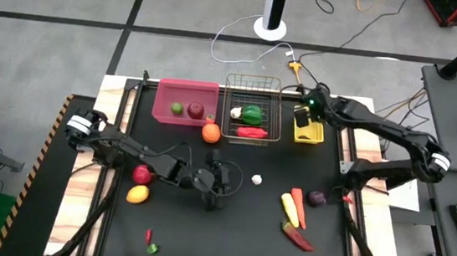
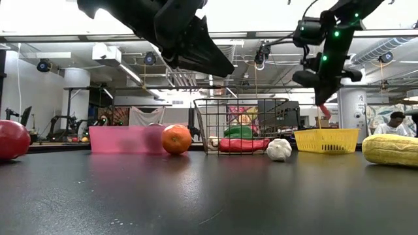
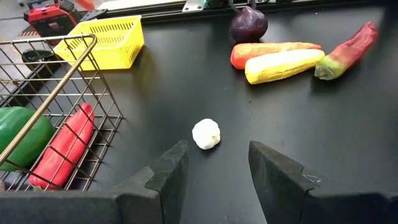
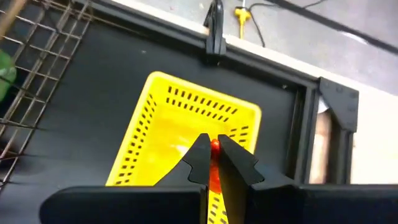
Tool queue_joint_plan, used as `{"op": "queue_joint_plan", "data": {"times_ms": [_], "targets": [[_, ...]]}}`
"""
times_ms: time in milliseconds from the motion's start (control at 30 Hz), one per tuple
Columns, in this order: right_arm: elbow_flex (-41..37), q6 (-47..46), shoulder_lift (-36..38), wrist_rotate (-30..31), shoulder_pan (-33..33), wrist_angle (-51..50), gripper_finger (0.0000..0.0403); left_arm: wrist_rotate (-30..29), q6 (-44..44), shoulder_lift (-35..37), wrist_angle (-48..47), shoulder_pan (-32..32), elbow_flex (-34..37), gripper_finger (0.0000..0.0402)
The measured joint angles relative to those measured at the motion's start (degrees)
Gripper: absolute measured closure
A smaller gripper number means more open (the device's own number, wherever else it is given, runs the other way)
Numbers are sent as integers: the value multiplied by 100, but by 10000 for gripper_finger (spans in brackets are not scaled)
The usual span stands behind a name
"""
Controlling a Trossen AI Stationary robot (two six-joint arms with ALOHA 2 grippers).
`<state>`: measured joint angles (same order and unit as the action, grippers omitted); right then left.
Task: Sort produce into baskets
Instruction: Put the small orange chili pepper into the yellow bin
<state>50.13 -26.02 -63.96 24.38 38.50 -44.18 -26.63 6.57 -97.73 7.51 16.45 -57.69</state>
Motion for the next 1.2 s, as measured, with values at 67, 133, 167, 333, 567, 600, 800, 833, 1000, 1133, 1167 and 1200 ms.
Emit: {"op": "queue_joint_plan", "data": {"times_ms": [67,133,167,333,567,600,800,833,1000,1133,1167,1200], "targets": [[-167,-12,0,-116,-1,206,390,0,-1,0,0,0,0,249],[-333,-37,0,-204,-5,442,390,0,0,0,0,0,2,249],[-424,-67,0,-219,-9,538,390,0,-2,0,0,0,2,249],[-760,-216,0,-216,-9,730,390,0,-2,0,-2,0,4,249],[-1194,-400,0,-212,-9,960,390,0,-2,0,-7,0,4,249],[-1248,-407,0,-212,-9,1008,390,0,-2,0,-9,0,4,249],[-1381,-482,0,-208,-9,1069,390,0,-2,0,-11,0,4,249],[-1381,-491,0,-206,-9,1070,390,0,-2,0,-11,0,4,249],[-1381,-500,0,-203,-9,1071,389,0,-2,0,-13,0,4,249],[-1381,-496,0,-203,-9,1071,373,0,-2,0,-14,0,4,249],[-1381,-494,0,-205,-9,1071,365,0,-2,0,-13,0,4,249],[-1381,-492,0,-204,-9,1071,357,0,-2,0,-15,0,4,249]]}}
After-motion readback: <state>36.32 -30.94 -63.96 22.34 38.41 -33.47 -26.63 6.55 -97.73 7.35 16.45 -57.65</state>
